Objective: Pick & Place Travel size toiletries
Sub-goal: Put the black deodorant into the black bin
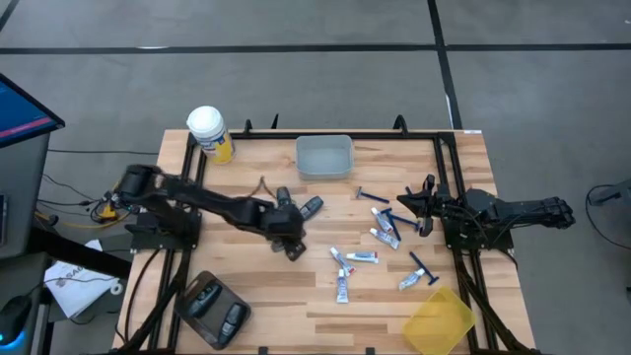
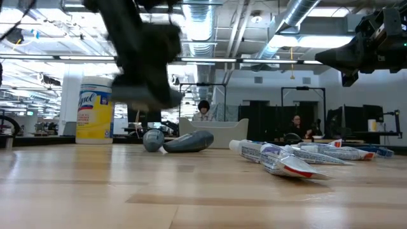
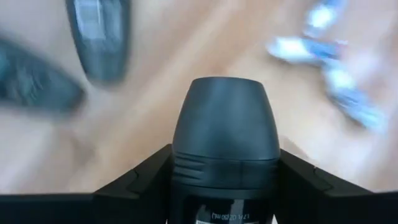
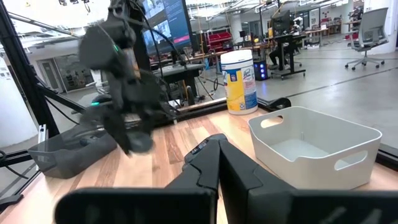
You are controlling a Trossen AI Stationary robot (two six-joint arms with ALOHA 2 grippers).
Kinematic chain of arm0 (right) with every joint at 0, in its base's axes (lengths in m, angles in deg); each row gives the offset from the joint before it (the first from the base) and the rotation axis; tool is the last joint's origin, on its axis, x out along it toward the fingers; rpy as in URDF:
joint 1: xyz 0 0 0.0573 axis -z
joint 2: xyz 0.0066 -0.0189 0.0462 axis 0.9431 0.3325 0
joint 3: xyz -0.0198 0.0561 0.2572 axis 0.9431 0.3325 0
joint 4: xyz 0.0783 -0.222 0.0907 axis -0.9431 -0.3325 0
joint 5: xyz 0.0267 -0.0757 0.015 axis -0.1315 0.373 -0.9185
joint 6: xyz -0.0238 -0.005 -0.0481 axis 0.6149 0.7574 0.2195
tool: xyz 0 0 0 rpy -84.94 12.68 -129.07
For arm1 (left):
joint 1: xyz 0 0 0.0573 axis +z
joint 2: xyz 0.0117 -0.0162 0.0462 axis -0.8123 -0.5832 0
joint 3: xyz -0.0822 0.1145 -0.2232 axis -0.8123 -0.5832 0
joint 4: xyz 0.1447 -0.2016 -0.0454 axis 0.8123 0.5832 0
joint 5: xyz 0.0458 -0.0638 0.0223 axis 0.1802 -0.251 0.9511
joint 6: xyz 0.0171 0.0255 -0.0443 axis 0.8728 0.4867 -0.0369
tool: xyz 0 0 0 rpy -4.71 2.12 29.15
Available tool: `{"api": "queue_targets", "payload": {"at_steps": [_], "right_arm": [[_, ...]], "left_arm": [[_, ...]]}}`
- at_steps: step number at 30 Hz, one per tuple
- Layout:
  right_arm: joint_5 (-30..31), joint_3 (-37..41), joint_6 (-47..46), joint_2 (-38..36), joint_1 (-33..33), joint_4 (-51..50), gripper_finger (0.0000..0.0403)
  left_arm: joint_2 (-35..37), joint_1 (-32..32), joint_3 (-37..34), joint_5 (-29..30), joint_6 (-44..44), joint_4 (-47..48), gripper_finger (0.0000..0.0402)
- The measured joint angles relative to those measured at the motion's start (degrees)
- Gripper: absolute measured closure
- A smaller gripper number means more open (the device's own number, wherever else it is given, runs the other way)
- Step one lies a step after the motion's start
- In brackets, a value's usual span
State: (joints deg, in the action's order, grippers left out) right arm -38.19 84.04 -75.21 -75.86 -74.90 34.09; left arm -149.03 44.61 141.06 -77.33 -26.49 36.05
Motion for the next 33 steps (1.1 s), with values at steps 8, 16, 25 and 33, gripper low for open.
{"api": "queue_targets", "payload": {"at_steps": [8,16,25,33], "right_arm": [[0.02,0.01,-0.02,0.01,0.02,0.07,0.0403],[0.04,0.0,-0.07,0.11,0.04,0.0,0.0403],[0.03,0.01,-0.04,0.11,0.04,0.0,0.0403],[0.02,0.02,-0.02,0.11,0.04,0.0,0.0403]], "left_arm": [[17.54,-9.93,0.04,-4.58,-24.16,11.63,0.0201],[22.75,-27.71,0.04,-5.77,-52.11,16.17,0.0201],[15.7,-42.67,0.04,-9.04,-76.91,16.49,0.0201],[7.94,-43.93,0.04,-13.97,-78.73,16.21,0.0201]]}}
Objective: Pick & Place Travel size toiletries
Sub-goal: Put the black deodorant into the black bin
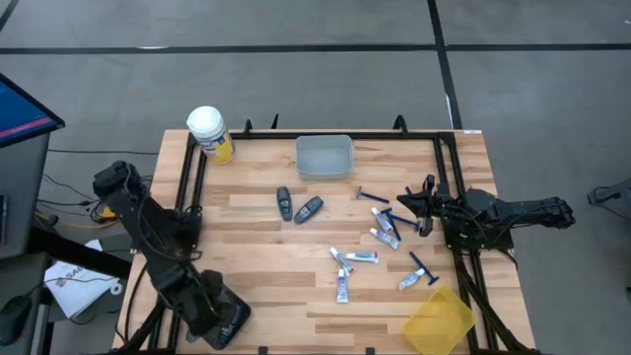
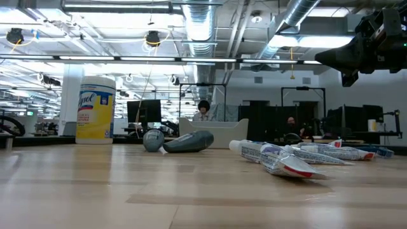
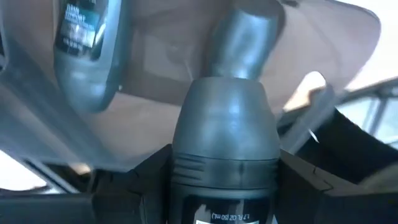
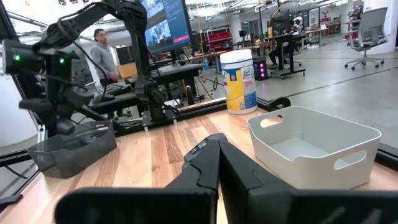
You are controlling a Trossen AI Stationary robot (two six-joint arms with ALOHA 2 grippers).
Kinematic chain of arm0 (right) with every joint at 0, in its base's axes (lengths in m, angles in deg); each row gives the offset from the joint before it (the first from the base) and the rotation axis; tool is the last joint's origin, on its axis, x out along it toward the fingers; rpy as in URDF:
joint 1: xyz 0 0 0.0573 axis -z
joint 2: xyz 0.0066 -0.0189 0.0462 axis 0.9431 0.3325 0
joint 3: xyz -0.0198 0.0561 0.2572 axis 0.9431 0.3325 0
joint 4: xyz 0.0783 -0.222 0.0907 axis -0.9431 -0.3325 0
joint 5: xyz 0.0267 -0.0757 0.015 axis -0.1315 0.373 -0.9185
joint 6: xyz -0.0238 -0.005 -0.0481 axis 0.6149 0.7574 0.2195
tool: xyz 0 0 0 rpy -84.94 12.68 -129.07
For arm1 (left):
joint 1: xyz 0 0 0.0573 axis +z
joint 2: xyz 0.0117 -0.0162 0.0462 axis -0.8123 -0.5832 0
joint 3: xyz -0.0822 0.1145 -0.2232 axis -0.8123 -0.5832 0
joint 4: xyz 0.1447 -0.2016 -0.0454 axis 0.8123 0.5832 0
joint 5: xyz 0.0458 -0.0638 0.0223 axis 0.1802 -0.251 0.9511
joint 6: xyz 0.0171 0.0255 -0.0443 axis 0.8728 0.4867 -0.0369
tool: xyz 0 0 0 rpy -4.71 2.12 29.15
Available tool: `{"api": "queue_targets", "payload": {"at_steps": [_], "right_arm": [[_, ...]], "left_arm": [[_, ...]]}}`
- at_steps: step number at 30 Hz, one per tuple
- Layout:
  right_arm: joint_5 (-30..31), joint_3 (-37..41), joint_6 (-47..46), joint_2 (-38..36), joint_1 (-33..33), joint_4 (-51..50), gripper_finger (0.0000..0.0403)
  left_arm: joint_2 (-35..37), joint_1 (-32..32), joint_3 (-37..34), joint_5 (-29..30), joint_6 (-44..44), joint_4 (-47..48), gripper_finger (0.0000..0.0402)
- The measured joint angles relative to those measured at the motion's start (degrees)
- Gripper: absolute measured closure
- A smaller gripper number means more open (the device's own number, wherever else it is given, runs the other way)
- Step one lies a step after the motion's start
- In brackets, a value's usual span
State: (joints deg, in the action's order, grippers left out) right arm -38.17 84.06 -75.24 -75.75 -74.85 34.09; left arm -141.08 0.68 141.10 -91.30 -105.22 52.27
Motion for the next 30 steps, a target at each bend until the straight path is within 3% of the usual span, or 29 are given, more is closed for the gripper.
{"api": "queue_targets", "payload": {"at_steps": [11,30], "right_arm": [[0.0,0.0,-0.09,0.0,0.0,0.0,0.0403],[-0.02,0.0,-0.09,0.0,0.0,0.0,0.0403]], "left_arm": [[-7.06,1.25,-0.05,-0.37,1.74,0.21,0.0201],[-7.14,2.38,-6.58,0.35,3.02,-3.26,0.0201]]}}
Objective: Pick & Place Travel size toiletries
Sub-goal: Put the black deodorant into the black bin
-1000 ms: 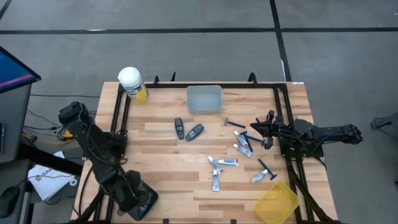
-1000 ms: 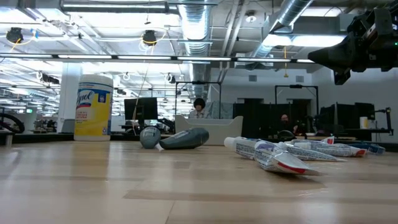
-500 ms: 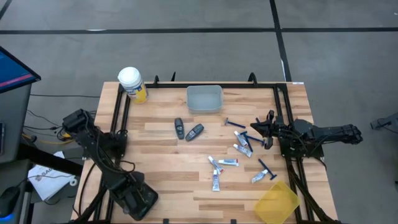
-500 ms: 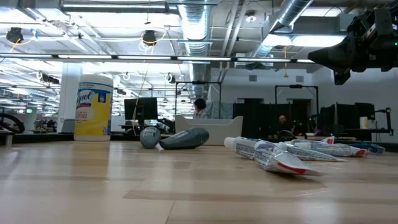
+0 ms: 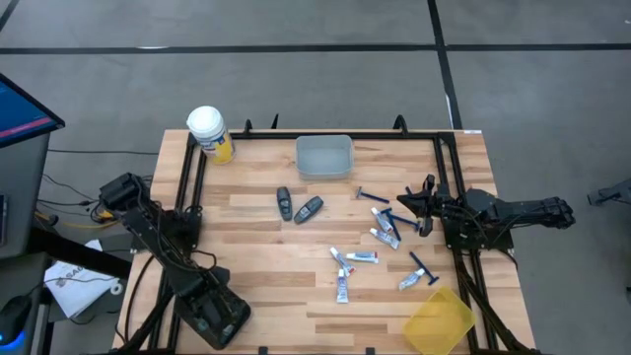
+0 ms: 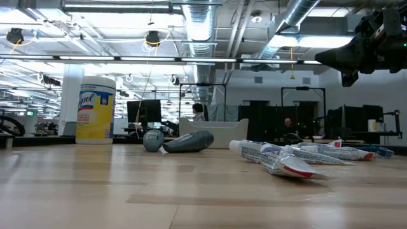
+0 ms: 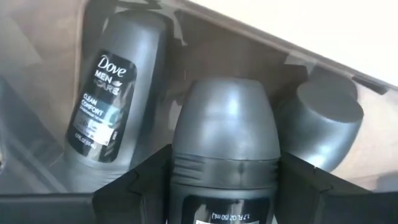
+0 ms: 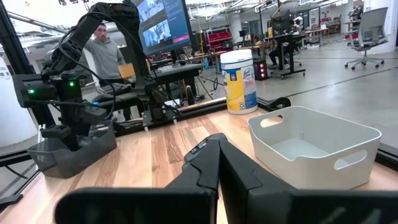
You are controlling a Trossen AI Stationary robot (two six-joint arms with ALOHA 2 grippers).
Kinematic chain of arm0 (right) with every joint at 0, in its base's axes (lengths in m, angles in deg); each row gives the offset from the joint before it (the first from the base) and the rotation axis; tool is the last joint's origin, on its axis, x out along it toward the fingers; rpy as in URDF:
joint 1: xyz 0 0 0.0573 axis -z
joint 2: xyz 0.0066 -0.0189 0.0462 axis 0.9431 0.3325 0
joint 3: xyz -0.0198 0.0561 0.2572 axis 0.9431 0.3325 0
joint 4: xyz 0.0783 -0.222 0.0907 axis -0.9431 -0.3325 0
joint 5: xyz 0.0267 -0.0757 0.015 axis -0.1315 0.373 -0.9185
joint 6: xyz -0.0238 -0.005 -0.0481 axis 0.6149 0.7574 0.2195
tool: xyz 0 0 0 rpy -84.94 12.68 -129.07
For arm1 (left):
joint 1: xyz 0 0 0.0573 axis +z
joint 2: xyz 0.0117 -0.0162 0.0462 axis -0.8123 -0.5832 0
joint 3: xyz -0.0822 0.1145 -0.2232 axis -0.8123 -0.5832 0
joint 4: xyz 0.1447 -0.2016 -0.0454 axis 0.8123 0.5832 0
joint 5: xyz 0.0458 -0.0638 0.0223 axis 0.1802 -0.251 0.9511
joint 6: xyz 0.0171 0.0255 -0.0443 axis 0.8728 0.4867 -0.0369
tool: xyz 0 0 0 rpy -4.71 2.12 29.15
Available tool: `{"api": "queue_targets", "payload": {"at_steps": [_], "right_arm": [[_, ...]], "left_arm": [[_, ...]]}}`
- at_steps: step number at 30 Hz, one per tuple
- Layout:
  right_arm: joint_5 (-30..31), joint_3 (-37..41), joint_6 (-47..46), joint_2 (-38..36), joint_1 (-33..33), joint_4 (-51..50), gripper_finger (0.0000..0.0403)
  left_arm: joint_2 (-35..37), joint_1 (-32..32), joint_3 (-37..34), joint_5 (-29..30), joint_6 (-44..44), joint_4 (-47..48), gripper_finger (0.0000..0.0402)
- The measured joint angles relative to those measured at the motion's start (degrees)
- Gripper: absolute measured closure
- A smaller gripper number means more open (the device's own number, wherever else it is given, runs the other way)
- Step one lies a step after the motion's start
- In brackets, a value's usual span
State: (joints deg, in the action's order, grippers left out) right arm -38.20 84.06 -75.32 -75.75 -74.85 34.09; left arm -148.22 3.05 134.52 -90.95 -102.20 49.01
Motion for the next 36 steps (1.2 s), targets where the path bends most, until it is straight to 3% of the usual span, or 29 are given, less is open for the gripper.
{"api": "queue_targets", "payload": {"at_steps": [8,14,20,23,29,33,36], "right_arm": [[0.0,0.0,0.04,0.0,0.0,0.0,0.0403],[0.0,0.0,0.11,0.0,0.0,0.0,0.0403],[0.0,-0.01,0.11,0.0,0.0,0.0,0.0403],[0.0,-0.02,0.11,0.0,0.0,0.0,0.0403],[0.0,-0.01,0.11,0.0,0.0,0.0,0.0403],[0.0,-0.01,0.11,0.0,0.0,0.0,0.0403],[0.0,-0.01,0.11,0.0,0.0,0.0,0.0403]], "left_arm": [[0.02,-0.02,-0.02,2.22,0.25,0.15,0.02],[0.01,-0.02,-0.24,3.32,1.52,0.07,0.0173],[0.02,-0.02,-0.37,3.35,1.52,-0.06,0.0189],[0.29,-0.02,-0.37,3.56,1.52,-0.57,0.0178],[4.25,-0.02,-0.37,3.59,2.92,-0.61,0.0122],[8.59,0.01,-0.37,4.02,2.86,-0.79,0.011],[14.57,0.31,-0.37,10.44,2.83,-3.02,0.0114]]}}
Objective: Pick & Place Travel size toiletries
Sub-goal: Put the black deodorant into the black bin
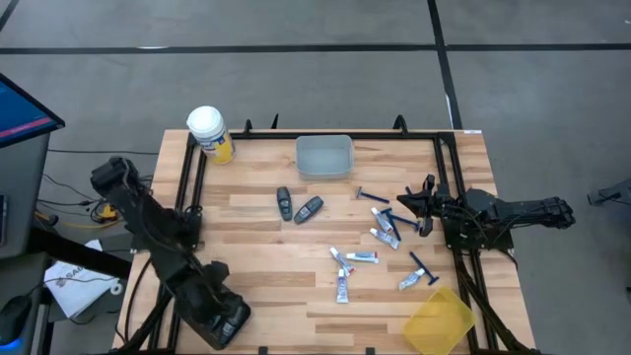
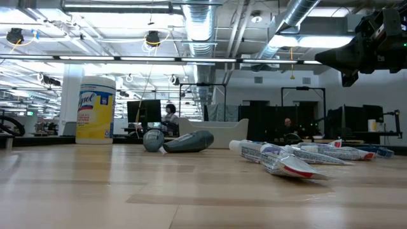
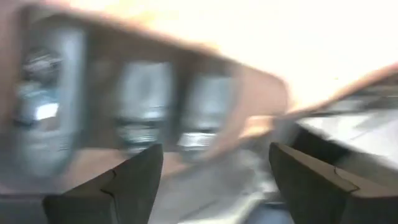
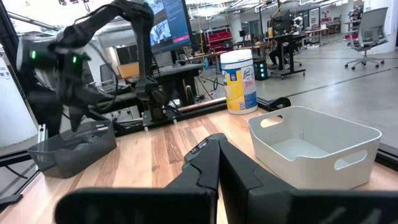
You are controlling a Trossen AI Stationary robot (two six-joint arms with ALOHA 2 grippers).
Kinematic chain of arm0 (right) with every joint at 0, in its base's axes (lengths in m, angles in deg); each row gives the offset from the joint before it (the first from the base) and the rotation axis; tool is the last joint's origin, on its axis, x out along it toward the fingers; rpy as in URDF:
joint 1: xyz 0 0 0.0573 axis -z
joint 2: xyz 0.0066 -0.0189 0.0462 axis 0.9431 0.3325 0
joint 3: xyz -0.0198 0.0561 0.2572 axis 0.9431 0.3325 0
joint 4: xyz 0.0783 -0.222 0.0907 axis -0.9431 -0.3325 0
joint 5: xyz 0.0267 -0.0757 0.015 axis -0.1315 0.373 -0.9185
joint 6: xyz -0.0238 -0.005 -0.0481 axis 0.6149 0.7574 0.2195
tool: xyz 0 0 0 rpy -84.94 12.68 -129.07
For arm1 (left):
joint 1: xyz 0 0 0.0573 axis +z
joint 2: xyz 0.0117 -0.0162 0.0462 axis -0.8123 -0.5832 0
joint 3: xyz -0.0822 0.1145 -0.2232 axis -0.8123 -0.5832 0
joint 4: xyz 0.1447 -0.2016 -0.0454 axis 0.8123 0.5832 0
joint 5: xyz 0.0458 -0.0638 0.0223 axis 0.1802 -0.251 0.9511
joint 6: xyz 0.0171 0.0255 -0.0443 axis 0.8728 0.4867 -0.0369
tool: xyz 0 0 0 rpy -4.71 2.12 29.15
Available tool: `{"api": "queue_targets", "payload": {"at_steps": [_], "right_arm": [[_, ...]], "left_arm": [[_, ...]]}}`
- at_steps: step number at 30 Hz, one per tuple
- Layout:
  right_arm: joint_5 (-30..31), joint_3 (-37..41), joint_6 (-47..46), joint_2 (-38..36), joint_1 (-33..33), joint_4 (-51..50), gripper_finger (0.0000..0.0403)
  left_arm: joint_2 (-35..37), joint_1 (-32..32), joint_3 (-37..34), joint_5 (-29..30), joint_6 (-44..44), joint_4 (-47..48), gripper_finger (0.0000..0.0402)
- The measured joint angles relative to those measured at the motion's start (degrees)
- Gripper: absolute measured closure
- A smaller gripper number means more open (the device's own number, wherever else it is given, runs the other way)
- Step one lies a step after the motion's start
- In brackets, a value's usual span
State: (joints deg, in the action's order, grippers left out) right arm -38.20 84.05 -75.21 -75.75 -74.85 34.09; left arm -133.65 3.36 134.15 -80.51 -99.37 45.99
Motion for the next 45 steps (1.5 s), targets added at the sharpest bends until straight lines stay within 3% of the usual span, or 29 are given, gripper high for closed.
{"api": "queue_targets", "payload": {"at_steps": [2,7,9,11,13,17,21,25,30,36,45], "right_arm": [[0.0,-0.01,0.0,0.0,0.0,0.0,0.0403],[0.0,-0.01,0.0,-0.02,0.0,0.0,0.0403],[0.0,0.01,0.0,0.0,0.0,0.0,0.0403],[0.0,-0.01,0.0,0.0,0.0,0.0,0.0403],[0.0,0.0,-0.02,-0.01,0.0,0.0,0.0403],[0.0,-0.01,-0.02,0.0,0.0,0.0,0.0403],[0.0,0.0,-0.11,0.0,0.0,0.0,0.0403],[0.0,-0.01,-0.11,0.0,0.0,0.0,0.0403],[0.0,-0.01,-0.11,0.0,0.0,0.0,0.0403],[0.0,0.0,-0.09,-0.01,0.0,0.0,0.0403],[0.0,-0.01,0.02,0.0,0.0,0.0,0.0403]], "left_arm": [[4.76,0.0,0.0,9.58,0.03,-1.15,0.0118],[14.58,1.02,0.02,42.43,6.33,-2.26,0.0127],[16.84,4.0,0.07,50.78,13.34,-3.17,0.0129],[17.9,9.02,0.07,53.33,22.2,-4.66,0.0131],[17.82,15.74,0.07,51.51,32.47,-7.78,0.0131],[15.16,30.44,0.06,41.38,51.01,-14.65,0.0131],[10.28,43.51,0.05,30.28,57.43,-15.68,0.0131],[3.32,51.96,0.04,22.8,60.38,-15.4,0.0131],[-5.17,56.67,0.02,19.84,60.17,-15.38,0.0131],[-12.92,57.41,0.09,18.96,56.65,-15.28,0.0131],[-16.58,57.79,0.09,19.04,55.3,-15.06,0.0131]]}}
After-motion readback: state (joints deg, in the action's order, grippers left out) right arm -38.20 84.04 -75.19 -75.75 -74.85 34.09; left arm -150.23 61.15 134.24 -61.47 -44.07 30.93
